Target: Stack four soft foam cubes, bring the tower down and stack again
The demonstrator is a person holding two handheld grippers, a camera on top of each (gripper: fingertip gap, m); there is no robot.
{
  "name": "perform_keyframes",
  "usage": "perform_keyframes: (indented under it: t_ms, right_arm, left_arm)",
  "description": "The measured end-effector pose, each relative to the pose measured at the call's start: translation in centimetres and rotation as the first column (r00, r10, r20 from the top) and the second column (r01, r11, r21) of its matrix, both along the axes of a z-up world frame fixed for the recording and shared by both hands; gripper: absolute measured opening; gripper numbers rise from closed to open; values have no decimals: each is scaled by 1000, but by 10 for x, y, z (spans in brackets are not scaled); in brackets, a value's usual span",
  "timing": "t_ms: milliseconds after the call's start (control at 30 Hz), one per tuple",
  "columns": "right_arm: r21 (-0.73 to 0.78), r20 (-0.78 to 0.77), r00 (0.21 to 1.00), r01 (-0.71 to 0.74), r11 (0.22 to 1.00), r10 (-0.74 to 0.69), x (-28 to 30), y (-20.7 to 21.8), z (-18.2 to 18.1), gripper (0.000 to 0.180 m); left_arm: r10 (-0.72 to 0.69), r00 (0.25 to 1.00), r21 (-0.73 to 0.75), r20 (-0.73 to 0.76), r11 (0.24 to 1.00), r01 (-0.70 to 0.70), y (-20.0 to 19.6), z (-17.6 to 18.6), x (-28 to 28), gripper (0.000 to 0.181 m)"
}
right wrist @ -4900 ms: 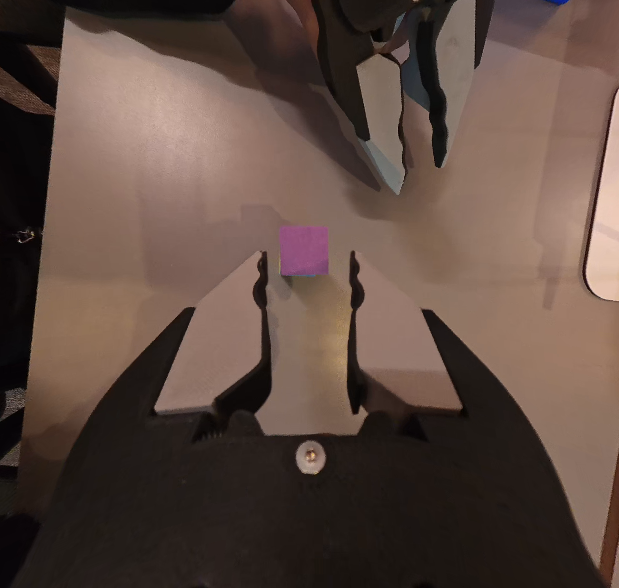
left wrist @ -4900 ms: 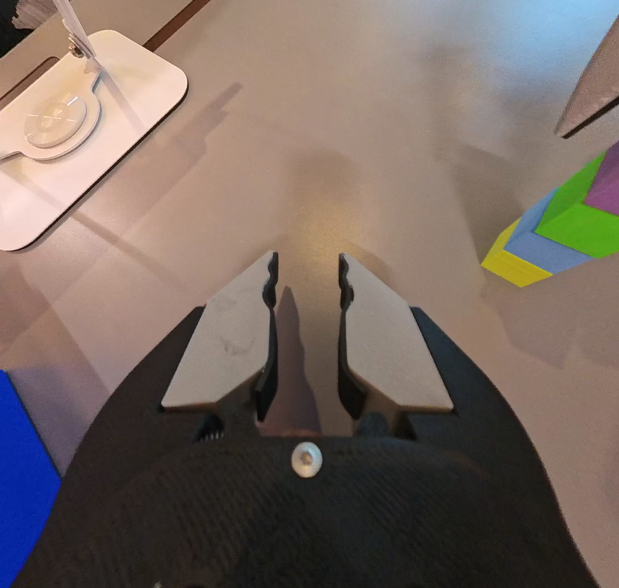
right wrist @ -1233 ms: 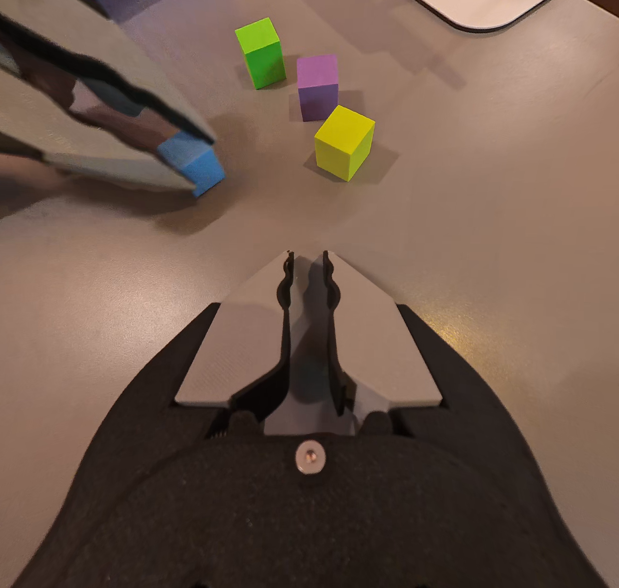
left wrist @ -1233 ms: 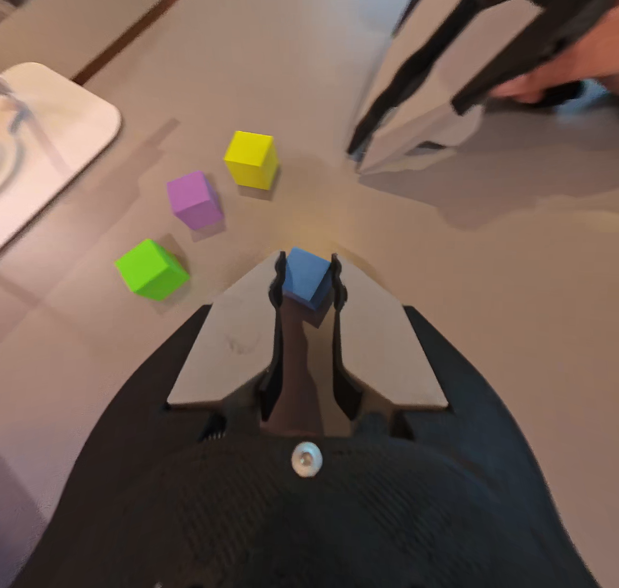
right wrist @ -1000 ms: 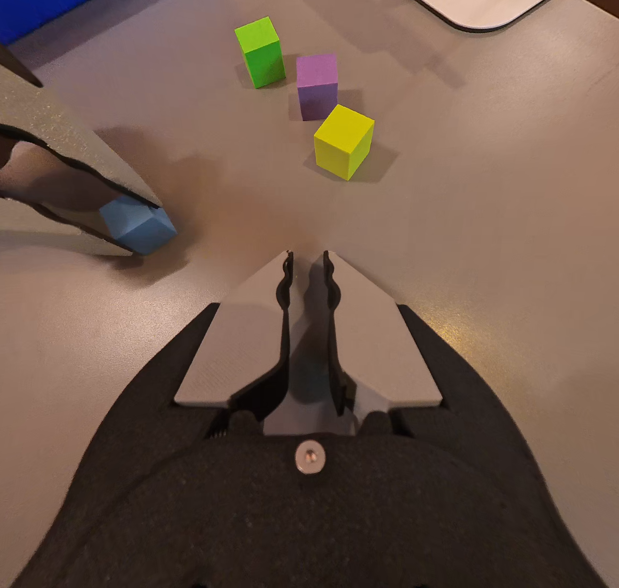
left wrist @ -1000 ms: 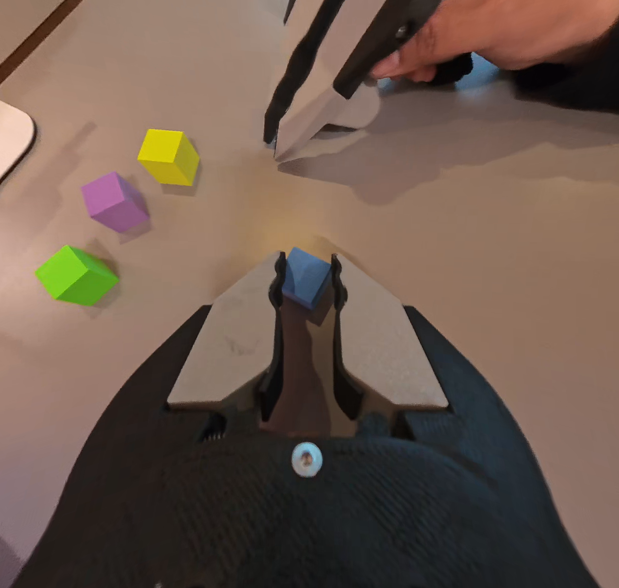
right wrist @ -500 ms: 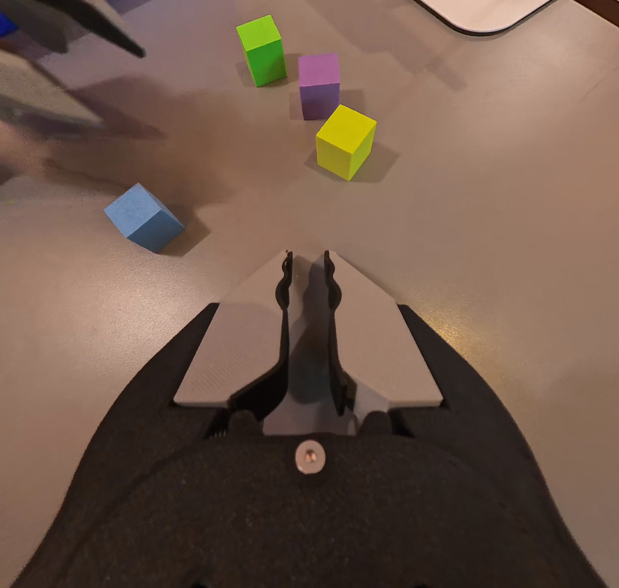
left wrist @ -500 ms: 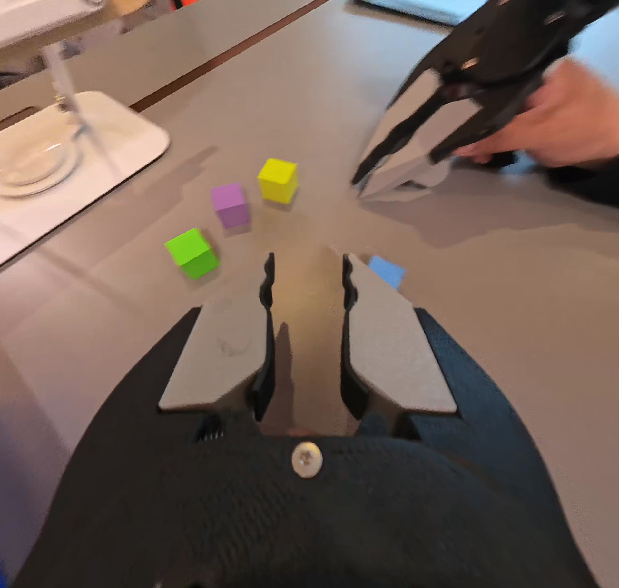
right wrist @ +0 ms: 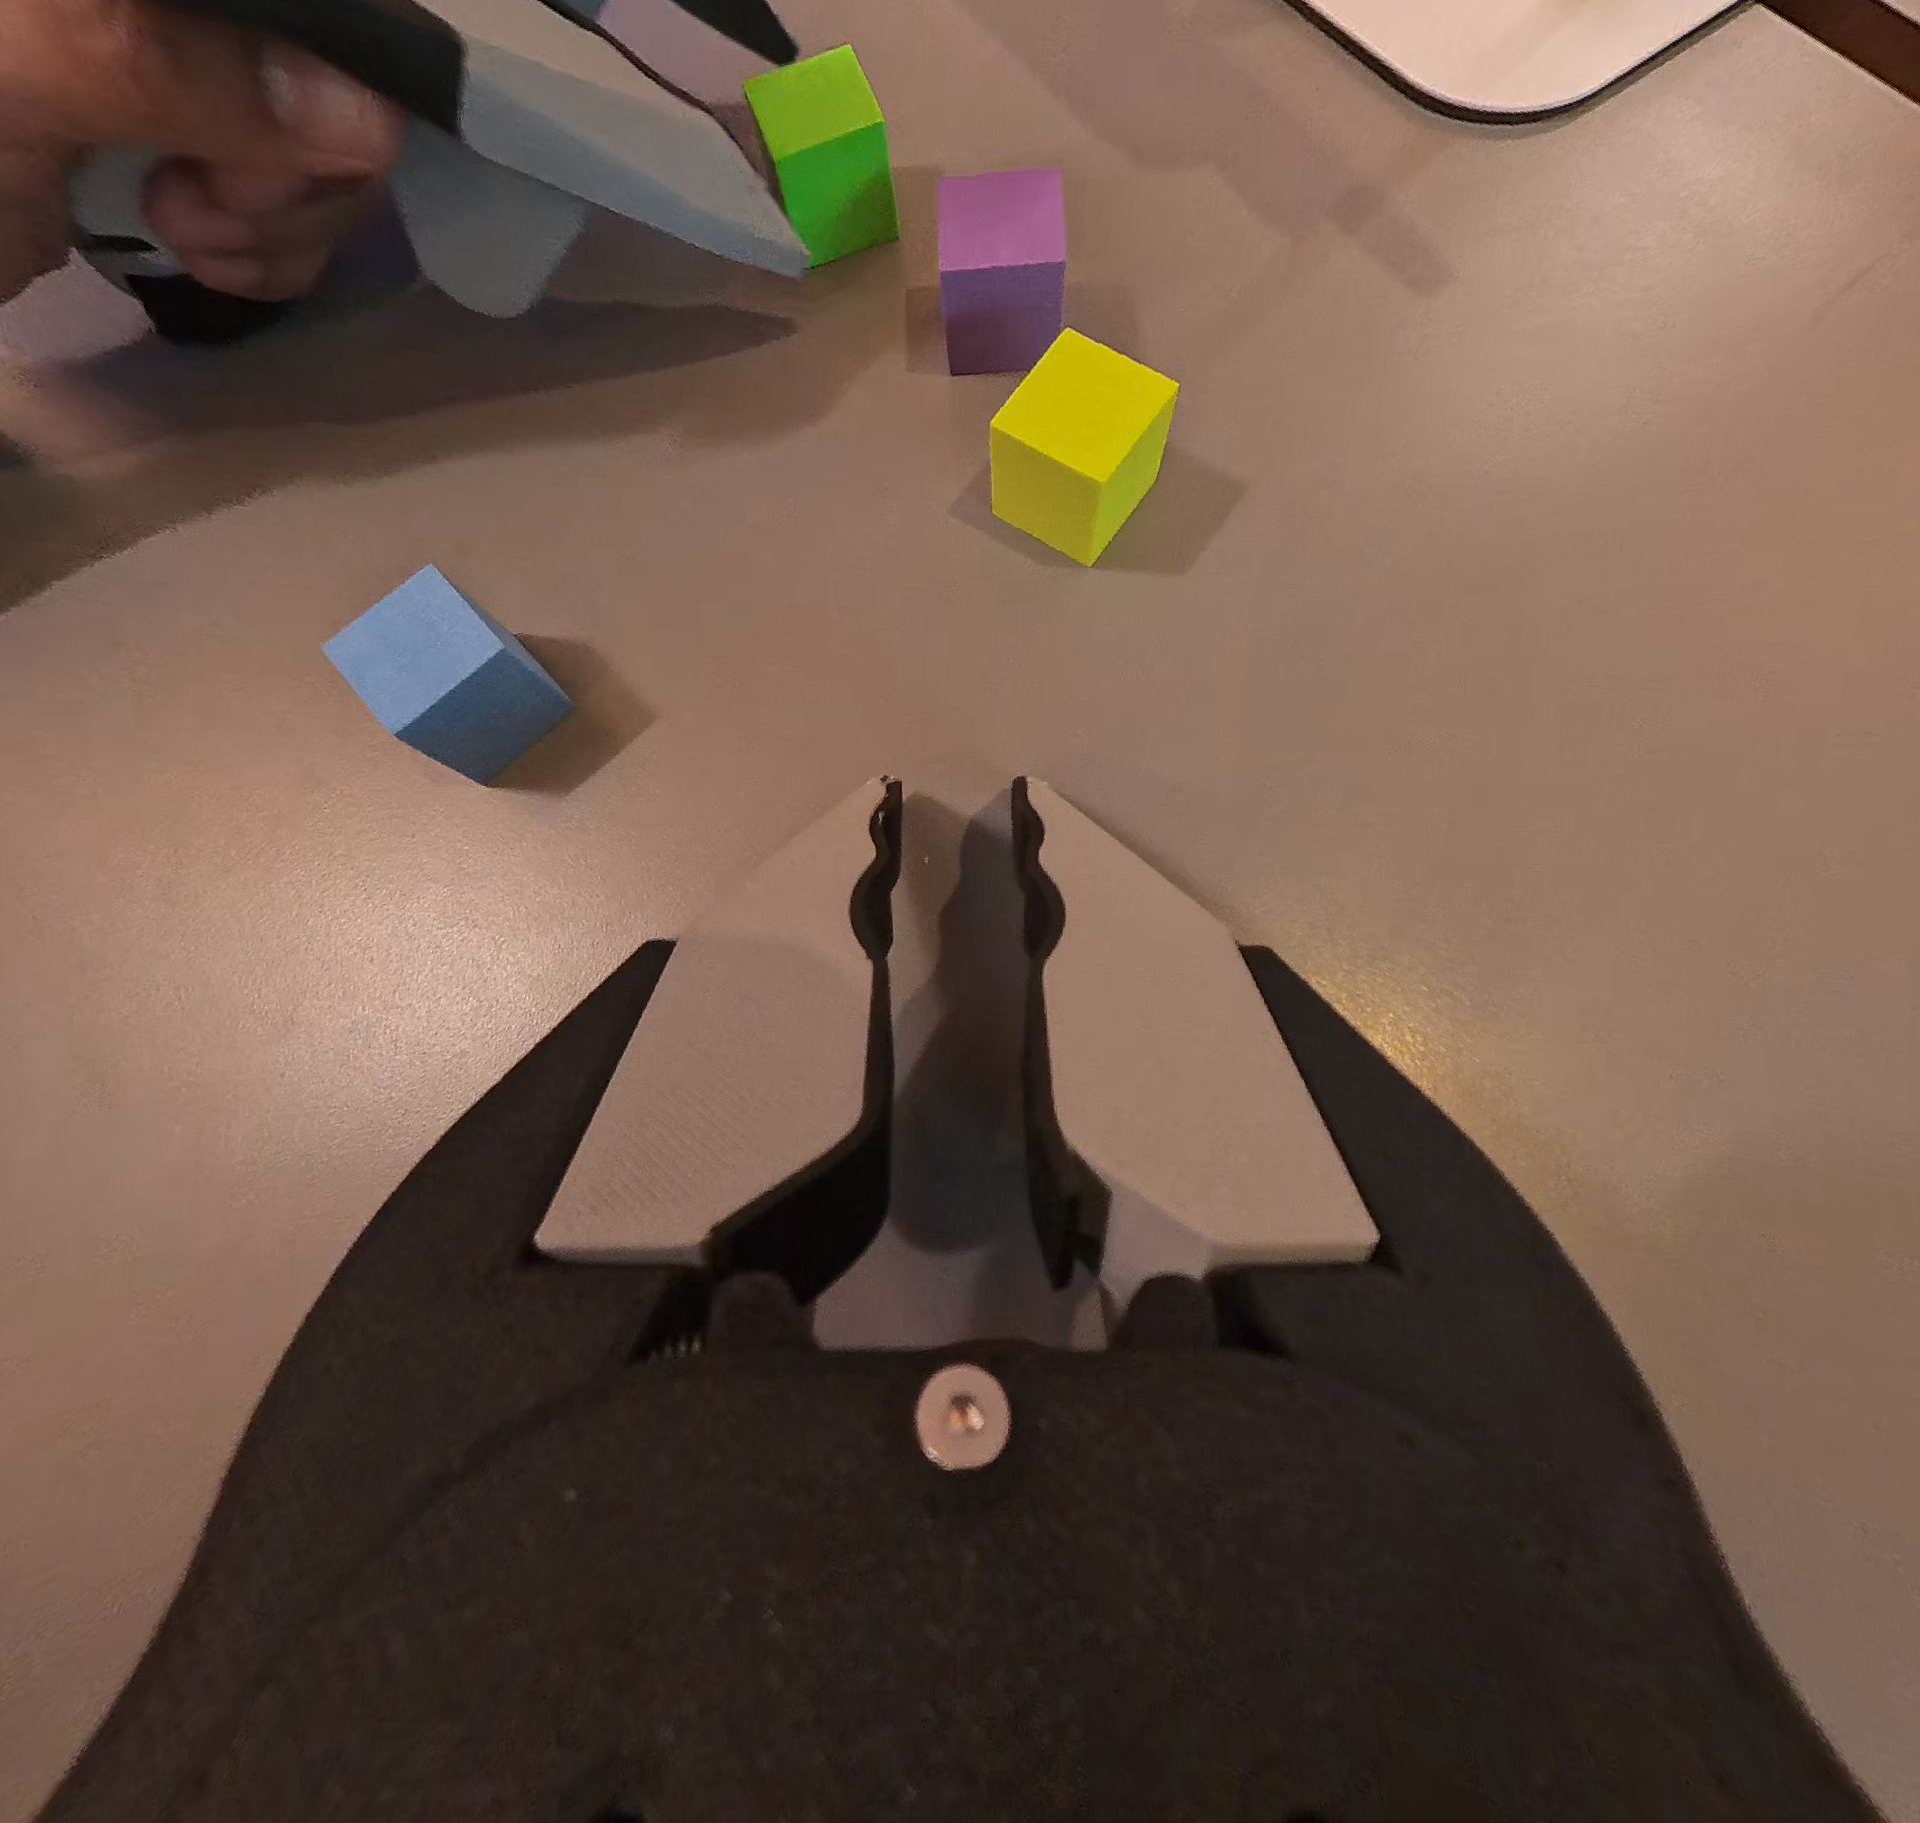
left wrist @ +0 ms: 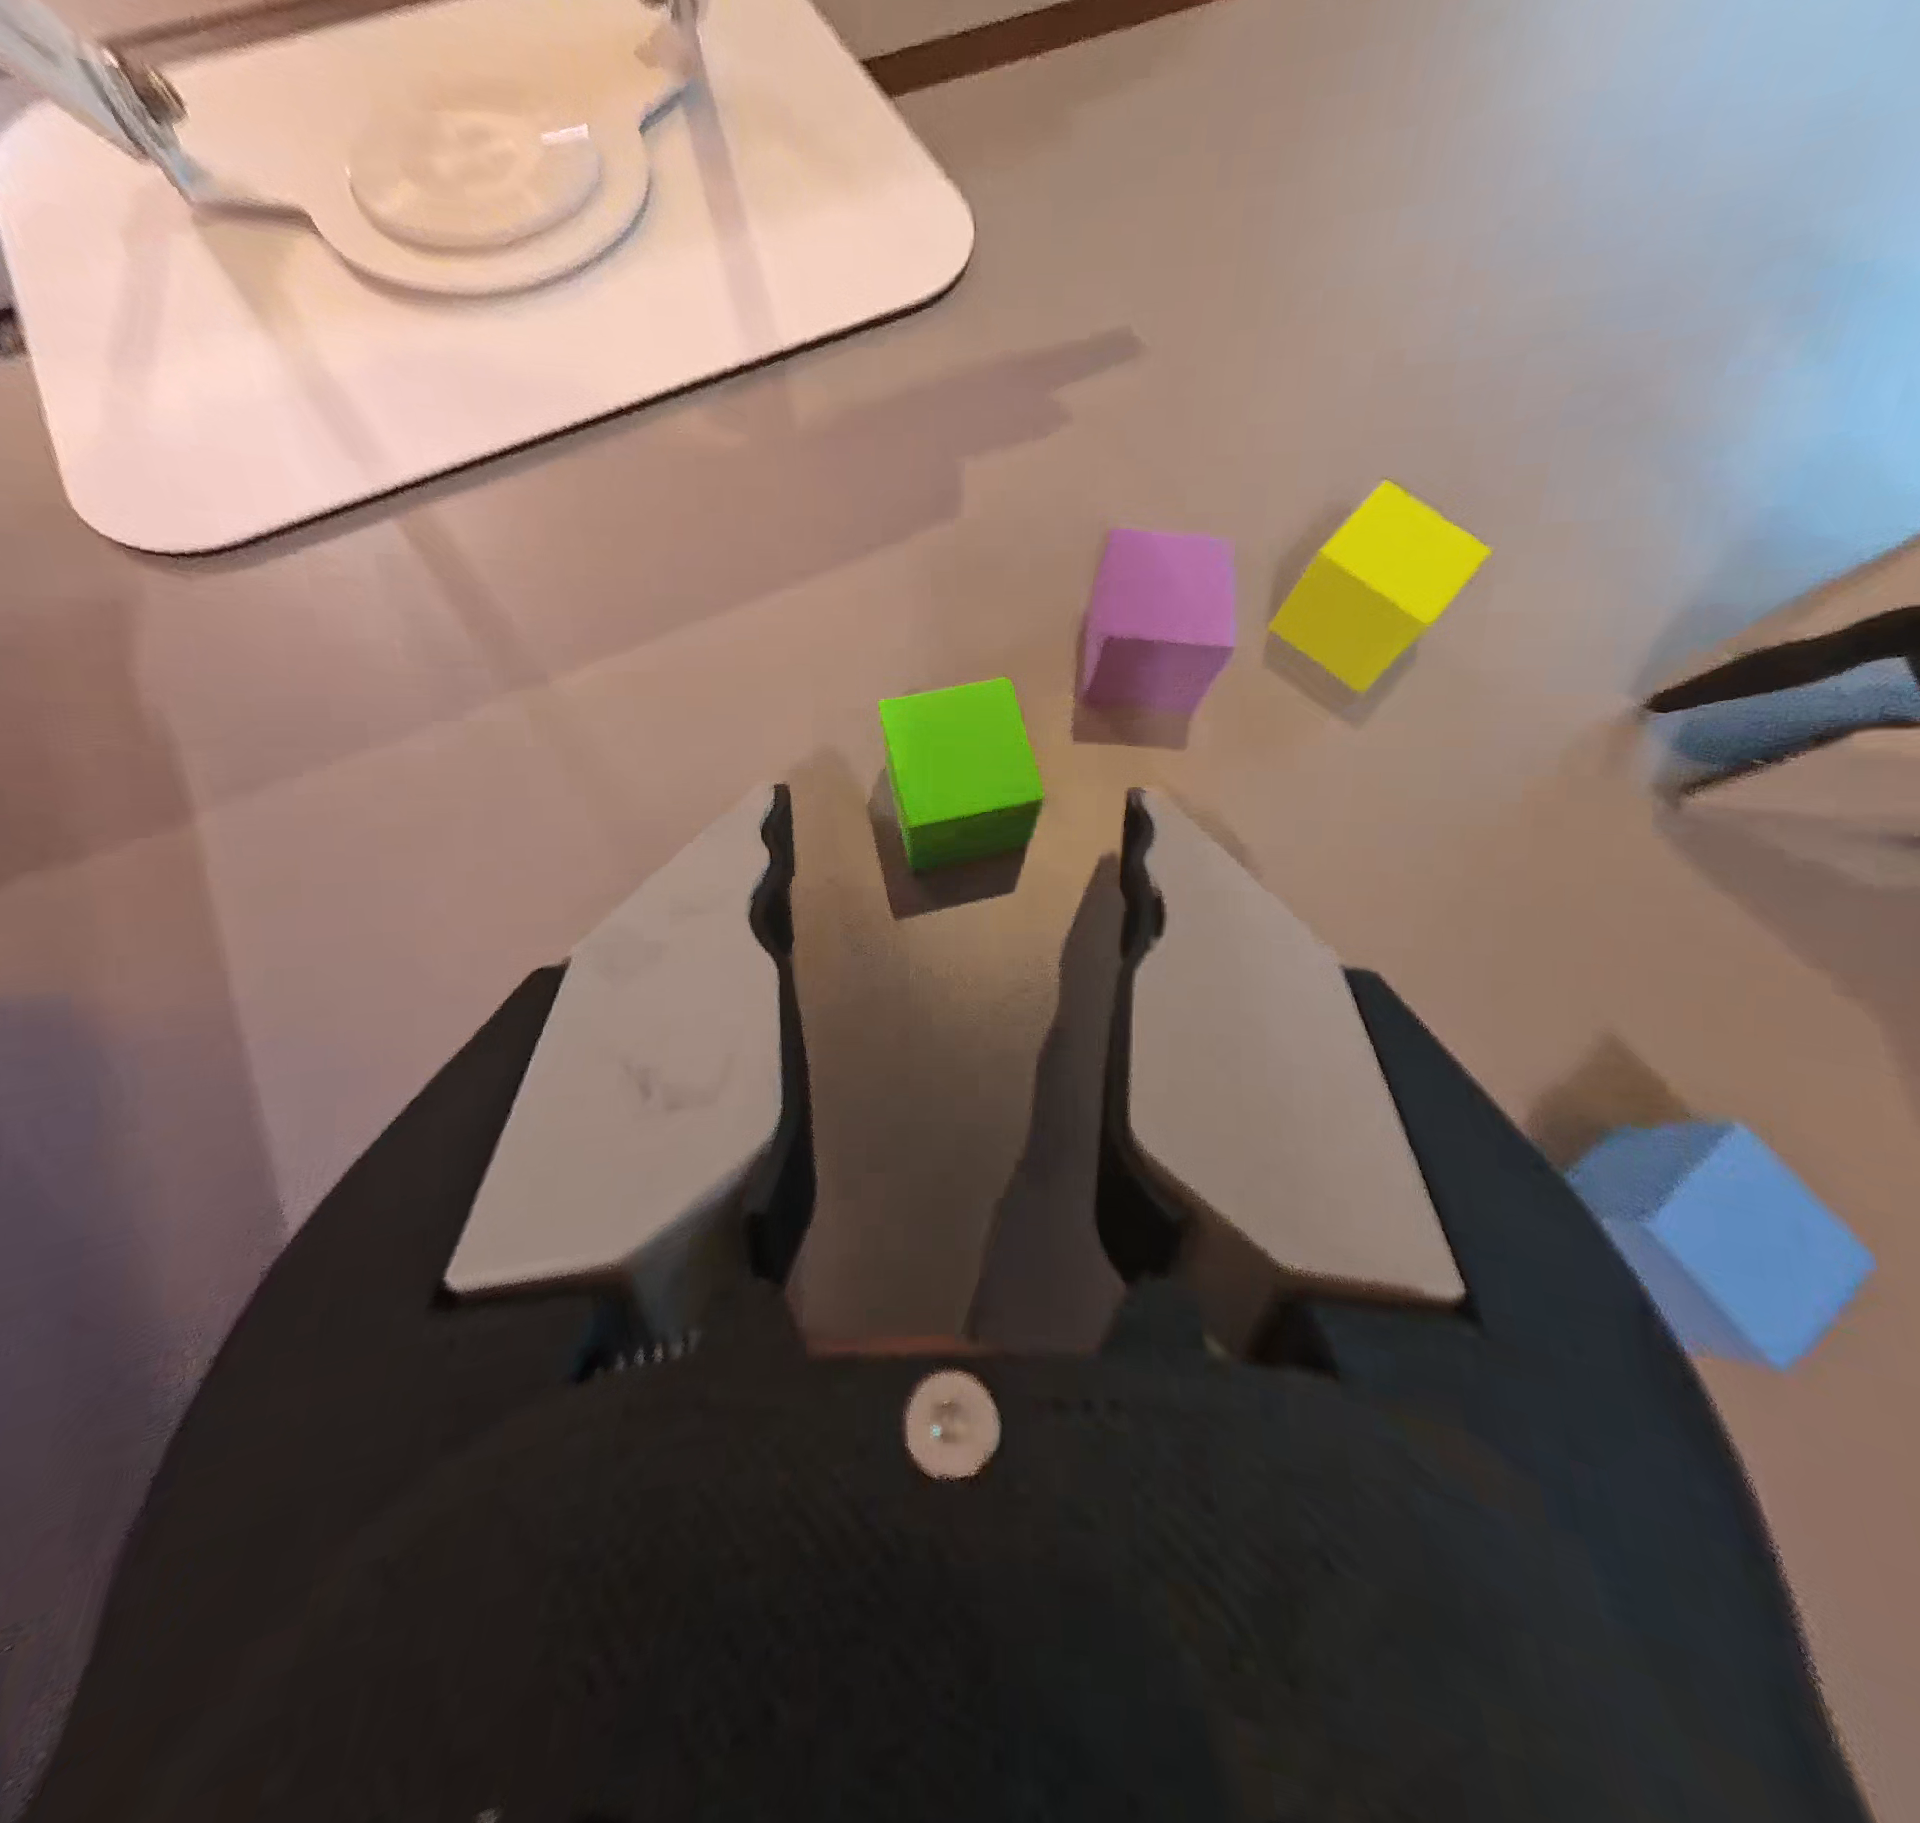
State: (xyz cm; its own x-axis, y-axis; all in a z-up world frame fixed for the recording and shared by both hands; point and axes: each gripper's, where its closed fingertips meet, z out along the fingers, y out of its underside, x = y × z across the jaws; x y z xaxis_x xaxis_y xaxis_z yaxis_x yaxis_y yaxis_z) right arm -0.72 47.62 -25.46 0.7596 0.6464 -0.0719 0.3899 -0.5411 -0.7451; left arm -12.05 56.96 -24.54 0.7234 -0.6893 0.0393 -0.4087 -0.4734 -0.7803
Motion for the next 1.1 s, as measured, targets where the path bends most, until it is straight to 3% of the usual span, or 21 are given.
perform_keyframes:
  t_ms: [100,167,333,433,567,767,900,1100]
  right_arm:
    - [1,1,1000,-1,1000,1,0,0,0,19]
    - [2,3,1000,0,1000,0,0,0,0,18]
    - [14,-32,999,4,1000,-4,-3,0,6,23]
    - [17,-124,992,-29,999,31,-13,-5,19,26]
    - [65,-348,923,-152,986,165,-31,-22,61,29]
    - [89,-636,712,-316,945,298,-50,-50,106,32]
    - [76,-627,716,-337,938,308,-59,-53,100,32]
    - [97,-601,737,-319,943,311,-63,-52,100,30]
  left_arm:
    - [-12,999,-40,-43,999,10,6,-9,7,57]
    - [-47,998,-36,-43,998,46,5,-9,13,30]
    - [-223,974,139,45,967,215,-18,20,29,29]
    - [-425,903,344,70,859,378,-52,49,41,29]
    - [-539,832,585,-131,636,504,-85,74,47,28]
    - [-479,744,695,-466,323,643,-126,81,63,29]
    - [-436,739,722,-514,244,647,-138,91,69,28]
    - [-402,730,716,-553,220,663,-137,88,69,29]
